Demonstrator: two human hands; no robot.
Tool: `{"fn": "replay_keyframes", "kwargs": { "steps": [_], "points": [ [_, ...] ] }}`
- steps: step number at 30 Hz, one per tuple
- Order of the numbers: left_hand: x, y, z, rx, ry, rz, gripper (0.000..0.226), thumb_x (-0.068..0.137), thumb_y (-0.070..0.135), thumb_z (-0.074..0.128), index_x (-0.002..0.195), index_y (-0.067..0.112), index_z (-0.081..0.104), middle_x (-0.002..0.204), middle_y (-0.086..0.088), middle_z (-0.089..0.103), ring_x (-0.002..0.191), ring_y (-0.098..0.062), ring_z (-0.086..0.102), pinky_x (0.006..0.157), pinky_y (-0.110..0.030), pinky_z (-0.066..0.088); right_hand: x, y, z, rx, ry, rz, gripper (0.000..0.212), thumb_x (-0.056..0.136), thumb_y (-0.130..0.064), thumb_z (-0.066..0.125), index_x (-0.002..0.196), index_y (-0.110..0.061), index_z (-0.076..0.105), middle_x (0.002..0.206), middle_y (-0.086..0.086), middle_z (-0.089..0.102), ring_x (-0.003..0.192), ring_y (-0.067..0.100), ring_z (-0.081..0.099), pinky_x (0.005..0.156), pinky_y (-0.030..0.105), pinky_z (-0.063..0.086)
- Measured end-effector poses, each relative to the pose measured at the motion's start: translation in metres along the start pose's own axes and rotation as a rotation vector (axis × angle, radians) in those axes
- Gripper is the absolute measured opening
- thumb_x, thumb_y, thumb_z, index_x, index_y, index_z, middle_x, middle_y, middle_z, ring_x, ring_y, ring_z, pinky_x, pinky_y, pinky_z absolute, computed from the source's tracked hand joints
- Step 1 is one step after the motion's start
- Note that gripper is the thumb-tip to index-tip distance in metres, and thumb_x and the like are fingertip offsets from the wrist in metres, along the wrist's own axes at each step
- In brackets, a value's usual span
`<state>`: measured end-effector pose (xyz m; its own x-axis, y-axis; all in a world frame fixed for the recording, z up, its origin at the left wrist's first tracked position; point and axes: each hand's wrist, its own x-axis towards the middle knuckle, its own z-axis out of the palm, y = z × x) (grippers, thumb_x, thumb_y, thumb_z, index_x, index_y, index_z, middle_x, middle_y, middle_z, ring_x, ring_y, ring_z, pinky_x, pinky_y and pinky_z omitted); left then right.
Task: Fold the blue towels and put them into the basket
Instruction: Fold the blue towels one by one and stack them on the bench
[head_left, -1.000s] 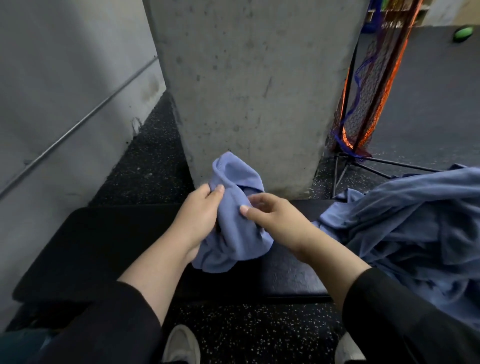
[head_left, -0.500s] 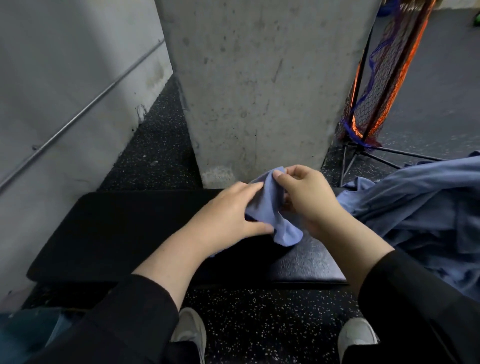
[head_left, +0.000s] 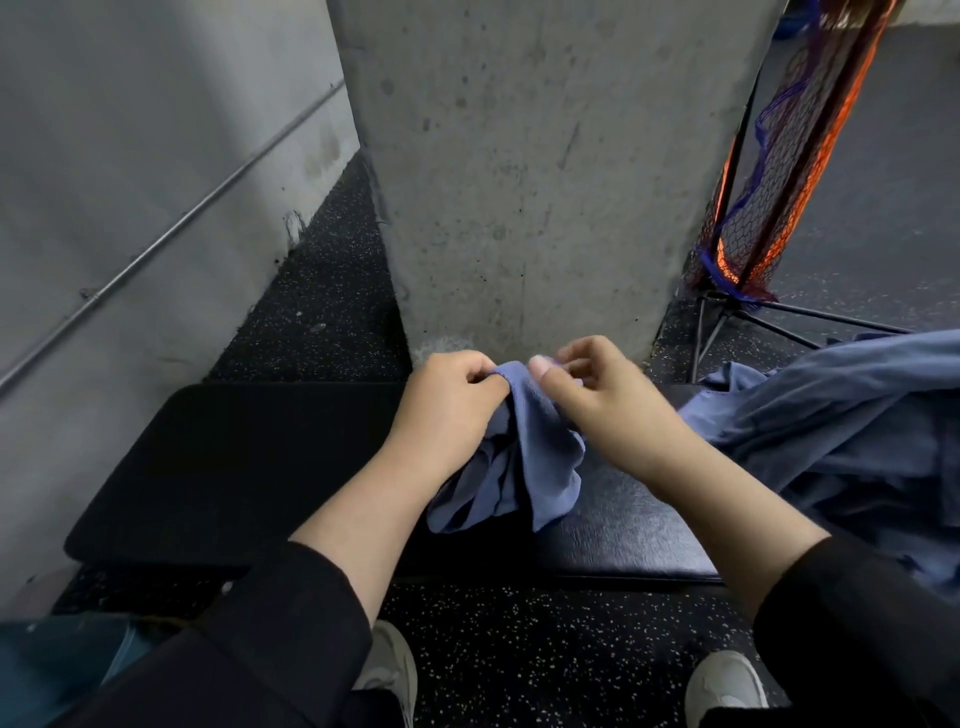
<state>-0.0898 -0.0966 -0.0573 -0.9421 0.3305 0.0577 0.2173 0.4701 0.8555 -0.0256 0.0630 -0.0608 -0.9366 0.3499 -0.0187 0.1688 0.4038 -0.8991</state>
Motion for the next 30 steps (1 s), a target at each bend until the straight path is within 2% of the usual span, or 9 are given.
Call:
{"fn": "replay_keyframes", "kwargs": {
  "steps": [3,7,11,17,19,22,25,27,30],
  "points": [
    [0.001,0.001,-0.002,-0.091,0.043,-0.077,0.027,0.083,0.012,0.061,0.057,0.011,0.055,0.049,0.004,0.044,0.053,-0.014,0.036,0.053,-0.03,0.029,-0.015,-0.004,0.01,-0.232,-0.087,-0.117,0.049,0.07,-0.065,0.075,0.082,-0.022,0.053,0.083,-0.009,0.058,0.068,0.006,0.053,0.065,0.024,0.044],
    [-0.001,0.005,-0.003,-0.13,0.018,-0.083,0.028,0.082,0.014,0.062,0.055,0.014,0.053,0.052,0.0,0.04,0.053,-0.015,0.033,0.051,-0.028,0.027,-0.017,0.007,0.03,-0.466,-0.064,-0.158,0.038,0.075,-0.06,0.072,0.08,-0.028,0.052,0.089,-0.012,0.048,0.081,0.01,0.055,0.071,0.033,0.048],
    [0.0,0.008,-0.01,-0.154,0.04,-0.065,0.034,0.084,0.011,0.062,0.054,0.009,0.046,0.053,0.0,0.035,0.051,-0.012,0.03,0.046,-0.025,0.023,-0.007,0.006,0.029,-0.508,0.08,-0.162,0.015,0.083,-0.03,0.061,0.076,-0.017,0.056,0.084,-0.003,0.05,0.079,0.026,0.056,0.07,0.039,0.046],
    [0.017,-0.013,-0.035,-0.254,0.23,-0.093,0.036,0.067,0.031,0.057,0.066,-0.003,0.047,0.065,-0.008,0.042,0.065,-0.016,0.039,0.062,-0.034,0.036,0.003,0.005,0.001,-0.502,0.185,-0.061,0.013,0.084,-0.023,0.059,0.089,-0.019,0.069,0.081,0.004,0.069,0.087,0.032,0.062,0.07,0.034,0.046],
    [0.02,-0.019,-0.042,-0.085,0.28,-0.098,0.027,0.074,0.029,0.058,0.069,0.003,0.054,0.066,-0.012,0.05,0.064,-0.016,0.044,0.061,-0.033,0.038,0.007,0.006,-0.009,-0.425,0.194,-0.069,0.014,0.086,-0.018,0.057,0.088,-0.021,0.07,0.077,0.001,0.066,0.083,0.027,0.062,0.067,0.032,0.044],
    [0.012,-0.015,-0.042,0.324,0.093,0.06,0.037,0.088,0.027,0.063,0.125,0.028,0.062,0.124,0.002,0.063,0.109,-0.016,0.059,0.092,-0.036,0.05,0.007,0.002,-0.016,-0.259,0.084,-0.131,0.025,0.091,-0.011,0.056,0.088,-0.032,0.069,0.076,-0.011,0.069,0.074,0.004,0.061,0.064,0.02,0.044],
    [-0.005,0.0,-0.019,0.244,-0.238,0.268,0.064,0.093,0.036,0.068,0.151,0.033,0.042,0.151,0.014,0.045,0.137,-0.002,0.041,0.113,-0.026,0.033,0.004,-0.004,-0.013,-0.15,-0.019,-0.176,0.029,0.092,-0.007,0.058,0.086,-0.033,0.07,0.079,-0.016,0.072,0.073,-0.008,0.061,0.069,0.015,0.048],
    [-0.008,0.002,-0.004,0.232,-0.255,0.291,0.052,0.094,0.038,0.067,0.144,0.033,0.052,0.137,0.016,0.059,0.126,0.001,0.051,0.105,-0.021,0.04,0.002,-0.007,-0.009,-0.112,-0.041,-0.17,0.022,0.091,-0.007,0.06,0.088,-0.025,0.072,0.081,-0.01,0.075,0.075,0.001,0.064,0.074,0.026,0.052],
    [-0.004,0.006,-0.001,0.15,-0.179,0.274,0.013,0.098,0.033,0.062,0.102,0.025,0.071,0.085,0.006,0.07,0.079,-0.003,0.062,0.074,-0.03,0.049,0.002,-0.007,-0.008,-0.04,-0.038,-0.18,0.009,0.09,-0.01,0.065,0.087,-0.017,0.07,0.079,-0.001,0.075,0.067,0.006,0.059,0.067,0.033,0.052]
  ]
}}
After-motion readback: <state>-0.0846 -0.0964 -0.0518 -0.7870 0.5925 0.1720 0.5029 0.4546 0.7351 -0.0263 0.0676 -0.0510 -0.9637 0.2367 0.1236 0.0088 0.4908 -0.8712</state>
